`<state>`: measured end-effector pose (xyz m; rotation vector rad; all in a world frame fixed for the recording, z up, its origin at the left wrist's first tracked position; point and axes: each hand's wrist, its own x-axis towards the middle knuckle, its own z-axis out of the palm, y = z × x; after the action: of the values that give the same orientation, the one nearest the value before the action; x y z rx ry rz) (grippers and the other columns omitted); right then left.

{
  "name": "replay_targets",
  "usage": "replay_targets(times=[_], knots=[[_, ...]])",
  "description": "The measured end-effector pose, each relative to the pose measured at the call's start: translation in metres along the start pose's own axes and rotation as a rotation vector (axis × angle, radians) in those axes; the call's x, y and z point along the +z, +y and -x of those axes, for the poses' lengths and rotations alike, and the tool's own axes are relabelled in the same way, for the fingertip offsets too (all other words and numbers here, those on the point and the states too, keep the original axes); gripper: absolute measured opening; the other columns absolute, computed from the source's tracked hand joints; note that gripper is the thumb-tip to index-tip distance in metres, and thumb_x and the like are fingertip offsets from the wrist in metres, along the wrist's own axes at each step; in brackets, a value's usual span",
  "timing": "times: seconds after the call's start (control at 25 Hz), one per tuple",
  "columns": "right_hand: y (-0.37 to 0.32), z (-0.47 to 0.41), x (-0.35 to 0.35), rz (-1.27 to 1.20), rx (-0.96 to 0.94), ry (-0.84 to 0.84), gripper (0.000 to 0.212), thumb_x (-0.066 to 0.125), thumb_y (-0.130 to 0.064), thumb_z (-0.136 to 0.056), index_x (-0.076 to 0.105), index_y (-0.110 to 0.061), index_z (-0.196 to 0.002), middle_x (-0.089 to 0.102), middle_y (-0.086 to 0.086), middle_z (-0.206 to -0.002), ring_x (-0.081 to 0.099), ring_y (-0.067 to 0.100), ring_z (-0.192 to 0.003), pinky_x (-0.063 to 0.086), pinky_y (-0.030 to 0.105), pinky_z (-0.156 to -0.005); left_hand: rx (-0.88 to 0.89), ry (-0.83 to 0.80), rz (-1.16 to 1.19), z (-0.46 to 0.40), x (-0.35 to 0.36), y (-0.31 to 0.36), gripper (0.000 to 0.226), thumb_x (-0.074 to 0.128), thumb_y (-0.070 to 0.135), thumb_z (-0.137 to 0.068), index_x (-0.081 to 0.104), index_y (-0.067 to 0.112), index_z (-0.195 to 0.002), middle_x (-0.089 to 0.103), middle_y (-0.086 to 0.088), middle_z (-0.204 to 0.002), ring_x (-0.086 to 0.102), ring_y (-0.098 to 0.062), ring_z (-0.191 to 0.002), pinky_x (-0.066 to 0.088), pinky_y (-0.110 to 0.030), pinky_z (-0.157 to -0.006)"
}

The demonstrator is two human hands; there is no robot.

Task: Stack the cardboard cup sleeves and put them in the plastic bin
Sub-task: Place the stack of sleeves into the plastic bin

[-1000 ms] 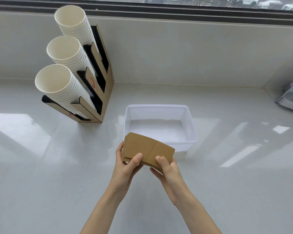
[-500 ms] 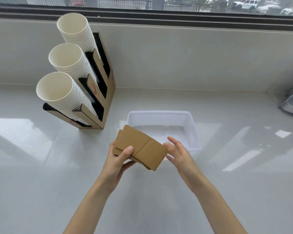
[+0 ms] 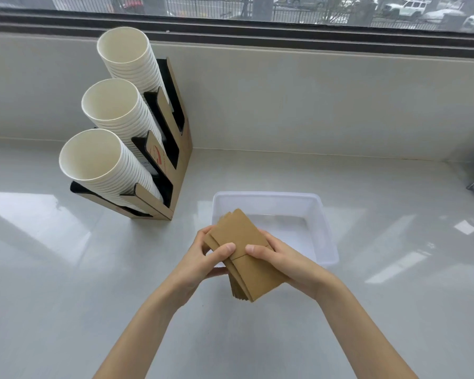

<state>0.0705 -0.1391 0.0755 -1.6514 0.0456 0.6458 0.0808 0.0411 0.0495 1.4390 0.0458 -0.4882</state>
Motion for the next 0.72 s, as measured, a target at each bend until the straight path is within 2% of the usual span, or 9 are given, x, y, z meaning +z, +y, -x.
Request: replay_targets(times=[0.16,0.28,0.4,0.48,0.6,0.72], knots=[[0.005,-0.009,0.001,-0.065,0.015,0.014,0.057,0.058,-0.047,-0.074,0.045,-0.031,-0.127,0.065,0.0,-0.118,0.065,0.02,-0.104,0.049,0.049,-0.093,-0.024,-0.009,-0.082,-0.007,0.0,0.006,0.049,0.06,0.039,-0.067,0.042,0.031,-0.113,0.055,-0.002,-0.119,0.06,-0.01,-0.102,0.055,-0.019,-0.066],[0.003,-0.014,-0.003,-0.085,0.009,0.061,0.058,0.058,-0.046,-0.072,0.046,-0.029,-0.126,0.066,0.002,-0.116,0.065,0.02,-0.103,0.053,0.042,-0.09,-0.035,-0.016,-0.138,-0.016,0.002,0.017,0.061,0.06,0.04,-0.068,0.04,0.023,-0.124,0.055,-0.006,-0.121,0.059,-0.012,-0.106,0.057,-0.022,-0.071],[-0.002,-0.021,-0.011,-0.136,0.001,0.072,0.056,0.058,-0.045,-0.071,0.049,-0.027,-0.123,0.066,0.002,-0.115,0.065,0.02,-0.101,0.053,0.039,-0.086,-0.005,-0.003,-0.177,-0.025,0.003,0.03,0.048,0.06,0.037,-0.08,0.042,0.022,-0.123,0.056,-0.005,-0.12,0.058,-0.009,-0.104,0.057,-0.024,-0.078],[-0.008,-0.025,-0.015,-0.168,0.003,0.081,0.054,0.058,-0.044,-0.071,0.051,-0.025,-0.121,0.066,0.001,-0.11,0.065,0.018,-0.094,0.053,0.037,-0.076,0.014,0.013,-0.208,-0.031,0.002,0.038,0.04,0.053,0.036,-0.084,0.045,0.023,-0.121,0.056,-0.004,-0.12,0.058,-0.007,-0.103,0.056,-0.025,-0.08],[-0.013,-0.036,-0.02,-0.211,0.022,0.123,0.053,0.058,-0.044,-0.074,0.051,-0.02,-0.12,0.064,0.001,-0.098,0.063,0.015,-0.076,0.047,0.027,-0.054,0.029,0.053,-0.244,-0.04,-0.005,0.043,0.04,0.043,0.038,-0.088,0.044,0.023,-0.126,0.057,0.002,-0.121,0.058,-0.004,-0.105,0.052,-0.026,-0.085],[-0.012,-0.05,-0.024,-0.289,0.085,0.168,0.041,0.054,-0.037,-0.085,0.05,-0.013,-0.119,0.059,0.004,-0.088,0.06,0.016,-0.059,0.041,0.029,-0.048,0.024,0.195,-0.267,-0.05,-0.015,0.038,0.043,0.04,0.036,-0.091,0.041,0.02,-0.13,0.055,0.001,-0.124,0.057,-0.009,-0.105,0.05,-0.025,-0.083]])
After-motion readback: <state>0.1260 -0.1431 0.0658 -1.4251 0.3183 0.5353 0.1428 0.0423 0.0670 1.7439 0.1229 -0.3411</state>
